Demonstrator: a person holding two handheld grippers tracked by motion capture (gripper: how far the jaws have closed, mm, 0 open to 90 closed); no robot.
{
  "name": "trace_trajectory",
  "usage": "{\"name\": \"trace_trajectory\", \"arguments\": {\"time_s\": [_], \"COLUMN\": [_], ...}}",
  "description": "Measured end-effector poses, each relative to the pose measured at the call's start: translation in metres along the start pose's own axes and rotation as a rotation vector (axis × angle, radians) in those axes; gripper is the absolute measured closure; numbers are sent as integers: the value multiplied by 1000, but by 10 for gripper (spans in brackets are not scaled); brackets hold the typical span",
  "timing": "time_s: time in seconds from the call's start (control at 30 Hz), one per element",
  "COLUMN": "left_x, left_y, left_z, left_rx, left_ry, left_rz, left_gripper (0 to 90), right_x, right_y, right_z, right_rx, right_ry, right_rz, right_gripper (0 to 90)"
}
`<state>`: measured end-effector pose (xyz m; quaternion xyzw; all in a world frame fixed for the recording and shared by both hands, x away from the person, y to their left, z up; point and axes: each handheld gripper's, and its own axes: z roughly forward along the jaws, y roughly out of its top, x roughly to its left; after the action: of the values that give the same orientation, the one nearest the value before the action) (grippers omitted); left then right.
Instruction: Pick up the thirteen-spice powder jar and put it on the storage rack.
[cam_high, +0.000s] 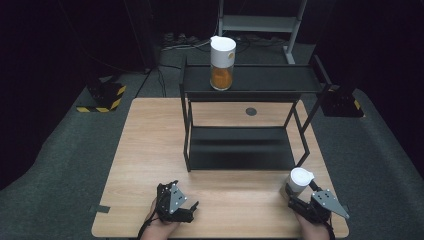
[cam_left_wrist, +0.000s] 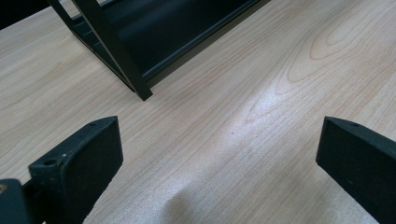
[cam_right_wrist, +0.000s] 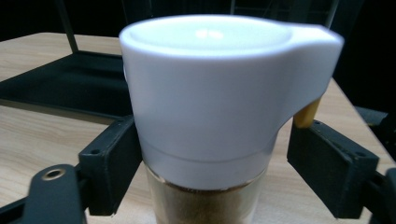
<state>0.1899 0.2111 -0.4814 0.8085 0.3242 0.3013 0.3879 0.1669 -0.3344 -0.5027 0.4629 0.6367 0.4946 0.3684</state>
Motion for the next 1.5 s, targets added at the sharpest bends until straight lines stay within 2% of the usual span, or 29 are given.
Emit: {"name": "trace_trajectory", "arguments": {"time_s": [0.27,0.53,0.77,0.9,1.23,1.5], "left_x": [-1,0,0,0,1,2], "left_y": [0,0,0,0,0,0], "left_z": [0,0,0,0,0,0], "left_rx": [-2,-1,-1,-1,-2,-3], "left_ry": [0,-1,-1,-1,-5,-11], "left_rz": [1,1,1,1,0,-1], "left_gripper": [8,8,9,8,8,8], "right_x": [-1,0,2,1,3,5], "right_y": [-1,-2,-4,-4,-1,5], "right_z": [0,2,3,3,4,-3], "right_rx": [-5,-16,-23,-22,-20,-77], "right_ry": [22,24,16,17,24,34], "right_rz": [1,20,8,21,-9,-29], "right_gripper": [277,290,296,299,300,300]}}
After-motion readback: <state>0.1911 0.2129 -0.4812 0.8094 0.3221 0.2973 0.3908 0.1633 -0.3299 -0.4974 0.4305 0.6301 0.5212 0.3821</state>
